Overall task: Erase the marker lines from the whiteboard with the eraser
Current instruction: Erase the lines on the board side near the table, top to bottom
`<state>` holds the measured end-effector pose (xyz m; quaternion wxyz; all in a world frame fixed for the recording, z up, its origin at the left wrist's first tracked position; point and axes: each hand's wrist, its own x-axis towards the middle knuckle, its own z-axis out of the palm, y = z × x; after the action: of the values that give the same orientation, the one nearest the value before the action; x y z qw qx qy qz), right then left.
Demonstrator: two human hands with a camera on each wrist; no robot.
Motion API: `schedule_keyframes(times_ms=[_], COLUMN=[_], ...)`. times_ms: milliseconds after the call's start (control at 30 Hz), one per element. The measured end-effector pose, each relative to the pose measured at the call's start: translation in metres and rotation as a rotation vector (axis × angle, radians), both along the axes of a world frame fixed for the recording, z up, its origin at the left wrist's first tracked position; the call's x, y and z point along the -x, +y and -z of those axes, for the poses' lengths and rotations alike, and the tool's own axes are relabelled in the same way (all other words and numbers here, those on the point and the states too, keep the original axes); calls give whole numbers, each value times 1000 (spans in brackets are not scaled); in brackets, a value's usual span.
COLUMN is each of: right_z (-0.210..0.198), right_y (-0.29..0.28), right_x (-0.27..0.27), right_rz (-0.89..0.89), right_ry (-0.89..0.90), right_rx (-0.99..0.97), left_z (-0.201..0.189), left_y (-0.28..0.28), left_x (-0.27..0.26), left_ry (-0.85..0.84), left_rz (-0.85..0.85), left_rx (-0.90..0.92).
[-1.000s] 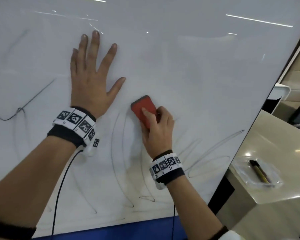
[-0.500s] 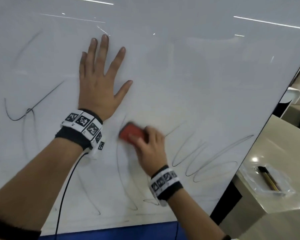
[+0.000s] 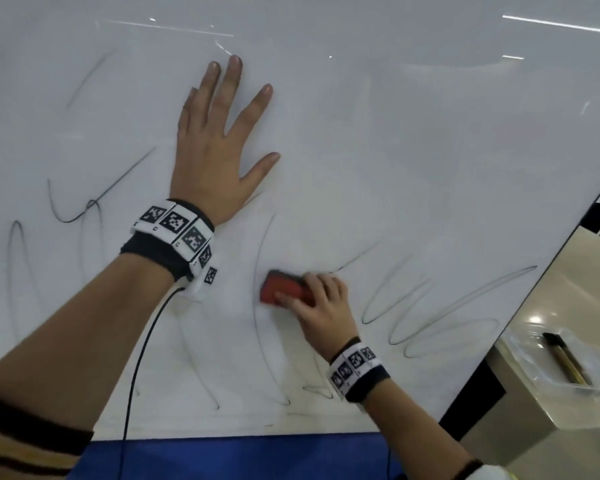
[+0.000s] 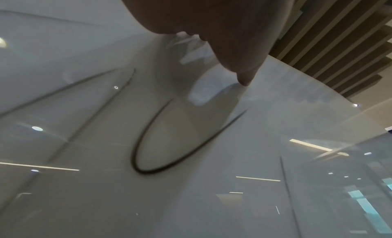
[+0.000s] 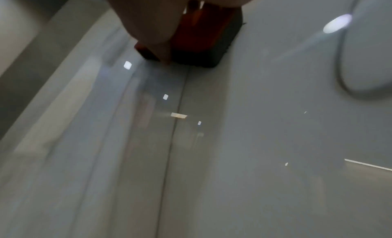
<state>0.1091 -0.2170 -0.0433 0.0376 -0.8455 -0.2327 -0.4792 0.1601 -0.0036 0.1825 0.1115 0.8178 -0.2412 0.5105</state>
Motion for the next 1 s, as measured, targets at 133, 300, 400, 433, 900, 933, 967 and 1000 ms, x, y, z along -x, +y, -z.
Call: schedule_keyframes(times_ms=[133, 300, 400, 433, 900, 933, 967, 1000], right_z=[18, -132, -159, -143, -129, -133, -127, -113], right_y=[-10, 1, 13, 22, -94, -101, -97, -84], right_x=[9, -6, -13, -15, 1, -2, -5, -7], right_rz=[-17, 4, 49, 41, 136, 170, 199, 194], right_ry=[129, -171, -225, -215, -292, -332, -345, -325], right_rx=[191, -327, -475, -427, -989, -1057, -1046, -968], left_z=[-1, 0, 1, 1, 6, 6, 7, 7], left_y=[5, 3, 2, 2, -16, -20, -22, -24], left_x=[2, 3, 4, 4, 5, 7, 8, 9], left_ry=[-4, -9, -7, -7, -9, -1, 3, 6], left_rz=[-19, -16, -13, -10, 16, 15, 9, -2], left_rx=[-23, -35, -23, -19, 125, 142, 152, 156])
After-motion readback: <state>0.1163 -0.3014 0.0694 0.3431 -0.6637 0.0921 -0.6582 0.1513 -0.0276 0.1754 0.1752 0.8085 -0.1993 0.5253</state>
